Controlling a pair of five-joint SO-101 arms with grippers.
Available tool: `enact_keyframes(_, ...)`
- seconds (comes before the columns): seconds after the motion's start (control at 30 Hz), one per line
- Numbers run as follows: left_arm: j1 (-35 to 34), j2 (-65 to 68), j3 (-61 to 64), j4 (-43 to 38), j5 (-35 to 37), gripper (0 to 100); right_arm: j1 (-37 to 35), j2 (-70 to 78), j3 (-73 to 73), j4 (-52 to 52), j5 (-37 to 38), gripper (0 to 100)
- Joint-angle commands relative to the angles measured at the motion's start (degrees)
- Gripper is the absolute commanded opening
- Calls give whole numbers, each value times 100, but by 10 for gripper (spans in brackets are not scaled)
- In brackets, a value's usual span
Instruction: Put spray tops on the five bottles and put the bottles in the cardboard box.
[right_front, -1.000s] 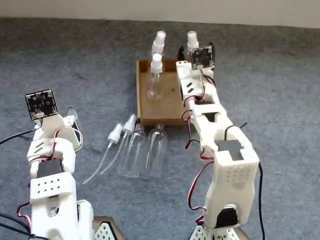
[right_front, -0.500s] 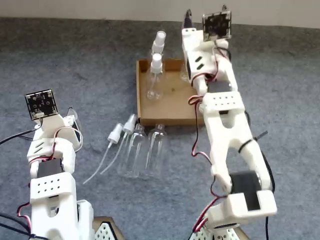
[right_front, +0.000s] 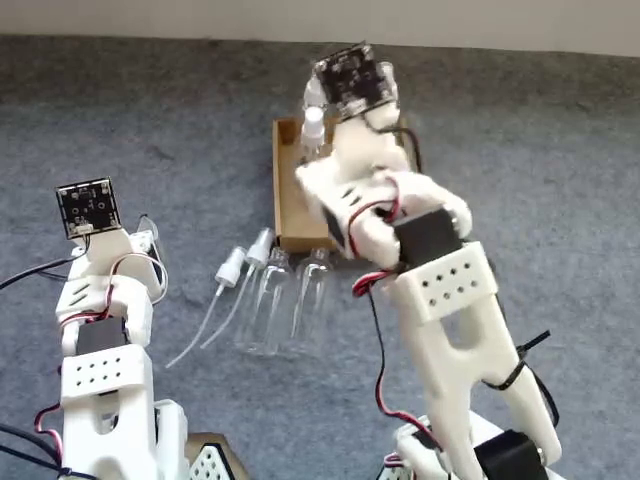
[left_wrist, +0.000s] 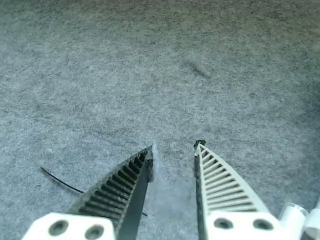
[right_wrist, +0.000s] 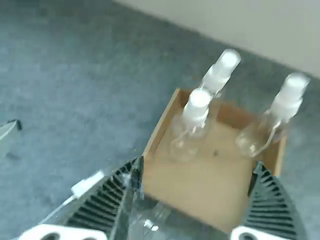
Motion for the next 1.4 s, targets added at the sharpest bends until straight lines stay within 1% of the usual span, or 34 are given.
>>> enact_keyframes(0.0,101,-13,-22,-105,-79,134,-593,-198,242,505,-624,275)
enact_keyframes(0.17,101,-13,-22,-105,-79,134,-1051,-189,1385,488,-1459,275)
enact_keyframes(0.23,101,-13,-22,-105,-79,134,-1095,-198,1868,242,-1820,275)
enact_keyframes(0.3,101,-13,-22,-105,-79,134,-1077,-189,2343,-31,-2022,275)
enact_keyframes(0.57,101,-13,-22,-105,-79,134,-1068,-189,3899,-1323,-2075,275)
enact_keyframes(0.77,101,-13,22,-97,-79,133,-980,-189,4576,-1481,-2075,275)
enact_keyframes(0.87,110,-13,22,-97,-79,133,-708,-189,4743,-1473,-2075,273)
enact_keyframes(0.93,110,-13,22,-97,-79,133,-479,-215,4901,-1464,-2075,243)
enact_keyframes(1.0,110,-13,22,-97,-79,133,-171,-259,5121,-1464,-2048,170)
enact_keyframes(1.1,110,-13,31,-97,-79,133,382,-259,5367,-1464,-2031,24)
enact_keyframes(1.13,110,-13,31,-97,-79,133,602,-259,5437,-1455,-2031,0)
enact_keyframes(1.2,136,-13,31,-97,-79,133,1033,-259,5560,-1323,-2031,14)
enact_keyframes(1.27,242,-13,31,-97,-79,133,1455,-268,5578,-989,-1978,3)
enact_keyframes(1.3,277,-13,31,-97,-79,133,1657,-268,5552,-778,-1758,3)
enact_keyframes(1.33,295,-13,31,-97,-79,133,1868,-268,5560,-514,-1327,3)
enact_keyframes(1.37,295,-13,31,-97,-79,133,2105,-268,5552,-242,-695,4)
